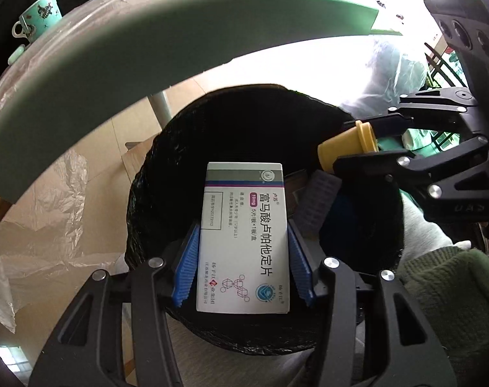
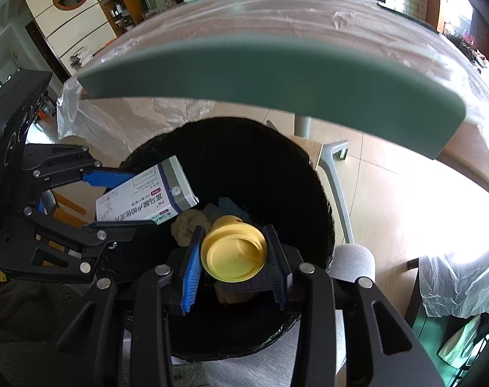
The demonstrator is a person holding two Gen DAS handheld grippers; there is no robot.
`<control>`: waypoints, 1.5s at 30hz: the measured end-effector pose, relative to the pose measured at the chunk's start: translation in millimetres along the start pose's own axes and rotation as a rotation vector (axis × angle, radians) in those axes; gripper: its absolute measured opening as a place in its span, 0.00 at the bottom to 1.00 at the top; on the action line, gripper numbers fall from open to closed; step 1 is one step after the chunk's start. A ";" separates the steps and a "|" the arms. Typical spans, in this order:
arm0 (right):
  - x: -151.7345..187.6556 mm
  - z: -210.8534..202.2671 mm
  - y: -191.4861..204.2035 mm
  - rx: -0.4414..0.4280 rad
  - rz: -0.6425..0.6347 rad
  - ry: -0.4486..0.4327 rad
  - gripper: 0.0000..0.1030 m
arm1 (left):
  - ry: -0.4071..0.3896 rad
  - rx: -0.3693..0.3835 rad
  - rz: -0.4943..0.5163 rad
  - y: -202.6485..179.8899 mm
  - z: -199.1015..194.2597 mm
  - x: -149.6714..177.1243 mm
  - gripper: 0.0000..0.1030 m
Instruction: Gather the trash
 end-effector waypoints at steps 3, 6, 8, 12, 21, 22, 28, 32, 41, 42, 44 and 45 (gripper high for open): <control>0.7 -3.7 3.9 -0.006 -0.006 -0.015 0.69 | 0.009 0.007 -0.008 -1.0 -1.3 -0.4 0.75; -6.4 -23.7 4.0 -0.011 -0.004 -0.050 0.75 | -0.002 0.000 0.006 0.4 -19.3 -4.0 0.75; -18.3 -47.4 2.2 -0.011 -0.006 -0.106 0.75 | -0.048 0.026 -0.010 8.1 -43.2 -13.3 0.75; -68.2 -109.9 -14.7 -0.001 0.027 -0.305 0.96 | -0.257 0.088 -0.136 49.4 -113.4 -52.2 0.97; -211.2 -77.1 -157.8 0.279 0.211 -0.322 0.96 | -0.336 -0.152 -0.441 195.9 -72.5 -165.5 0.99; -215.8 -68.4 -168.5 0.303 0.218 -0.302 0.96 | -0.318 -0.164 -0.459 206.8 -62.3 -169.9 0.99; -240.9 -33.3 -225.4 0.337 0.326 -0.255 0.96 | -0.240 -0.216 -0.533 246.7 -16.7 -198.5 0.99; -246.3 -21.1 -233.7 0.385 0.321 -0.236 0.96 | -0.220 -0.237 -0.549 257.6 -3.8 -204.9 0.99; -249.3 -17.3 -237.6 0.420 0.322 -0.224 0.97 | -0.172 -0.330 -0.521 259.2 13.3 -214.4 0.99; -249.2 -17.5 -237.4 0.421 0.322 -0.224 0.97 | -0.172 -0.330 -0.521 260.2 12.4 -214.3 0.99; -249.3 -17.6 -235.7 0.423 0.322 -0.224 0.97 | -0.172 -0.330 -0.521 259.5 12.7 -216.0 0.99; -249.4 -17.4 -235.8 0.423 0.322 -0.224 0.97 | -0.172 -0.330 -0.521 259.5 12.5 -215.5 0.99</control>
Point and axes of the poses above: each gripper's, at about its wrist camera, not at the fingertips, and z roughly the way its jaws point, y to its left, x to its underside, the point moved 1 cm from there along z, roughly the way its jaws point, and after that the axes turned 5 degrees about -x, right-handed, at the moved point
